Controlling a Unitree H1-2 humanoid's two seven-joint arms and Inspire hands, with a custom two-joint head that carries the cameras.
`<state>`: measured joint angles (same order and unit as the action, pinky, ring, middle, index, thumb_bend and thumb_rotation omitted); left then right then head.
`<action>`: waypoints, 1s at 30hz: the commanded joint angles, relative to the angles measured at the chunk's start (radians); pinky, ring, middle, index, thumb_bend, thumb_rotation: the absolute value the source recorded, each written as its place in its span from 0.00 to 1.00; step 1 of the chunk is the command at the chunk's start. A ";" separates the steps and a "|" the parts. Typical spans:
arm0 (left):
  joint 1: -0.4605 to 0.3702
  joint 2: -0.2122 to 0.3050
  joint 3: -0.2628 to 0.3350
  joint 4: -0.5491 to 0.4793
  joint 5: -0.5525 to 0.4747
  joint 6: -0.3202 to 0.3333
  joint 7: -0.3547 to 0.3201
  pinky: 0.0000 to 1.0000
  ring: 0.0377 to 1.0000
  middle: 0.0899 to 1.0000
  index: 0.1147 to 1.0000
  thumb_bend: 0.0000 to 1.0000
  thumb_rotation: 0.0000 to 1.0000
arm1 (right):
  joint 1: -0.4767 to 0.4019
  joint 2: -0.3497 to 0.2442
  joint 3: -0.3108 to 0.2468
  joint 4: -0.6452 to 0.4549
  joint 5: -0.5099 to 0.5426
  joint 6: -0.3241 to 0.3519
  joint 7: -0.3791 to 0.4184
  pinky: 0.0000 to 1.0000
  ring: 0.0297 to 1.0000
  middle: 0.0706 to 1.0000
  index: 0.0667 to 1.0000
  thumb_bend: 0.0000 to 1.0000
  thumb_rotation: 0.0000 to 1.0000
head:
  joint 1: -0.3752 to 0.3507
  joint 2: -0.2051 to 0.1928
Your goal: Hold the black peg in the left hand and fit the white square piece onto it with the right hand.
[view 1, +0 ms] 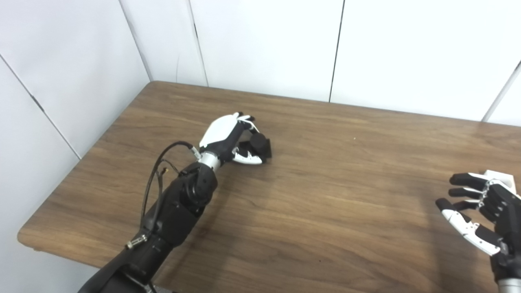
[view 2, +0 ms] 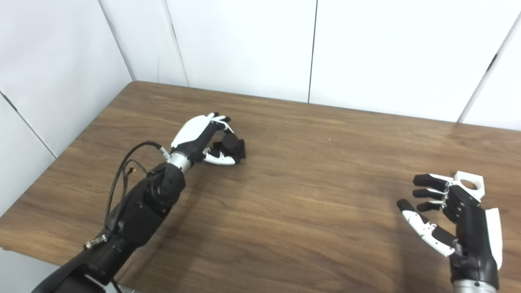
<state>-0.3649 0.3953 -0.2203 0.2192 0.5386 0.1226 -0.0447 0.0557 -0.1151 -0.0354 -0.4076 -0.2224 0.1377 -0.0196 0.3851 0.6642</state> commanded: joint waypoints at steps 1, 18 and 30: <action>0.003 0.015 -0.024 -0.016 -0.035 -0.060 -0.062 1.00 1.00 0.92 0.42 0.52 0.07 | -0.007 0.009 0.001 -0.019 -0.001 -0.027 -0.008 0.47 0.59 0.62 0.59 0.44 0.00 | 0.001 0.001; 0.027 0.005 -0.095 -0.049 -0.134 -0.260 -0.184 1.00 1.00 0.93 0.42 0.52 0.08 | -0.005 -0.004 -0.002 0.033 -0.003 -0.087 -0.022 0.45 0.58 0.65 0.60 0.46 0.00 | -0.057 0.015; 0.041 -0.064 -0.186 -0.057 -0.103 -0.296 -0.203 1.00 1.00 0.93 0.42 0.52 0.08 | 0.005 0.018 -0.009 -0.012 0.023 0.015 -0.019 0.47 0.59 0.66 0.61 0.46 0.00 | -0.077 0.024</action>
<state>-0.3306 0.3512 -0.3612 0.1678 0.4001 -0.1491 -0.2089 0.0595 -0.1122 -0.0418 -0.3831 -0.2048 0.1729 -0.0327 0.3068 0.6872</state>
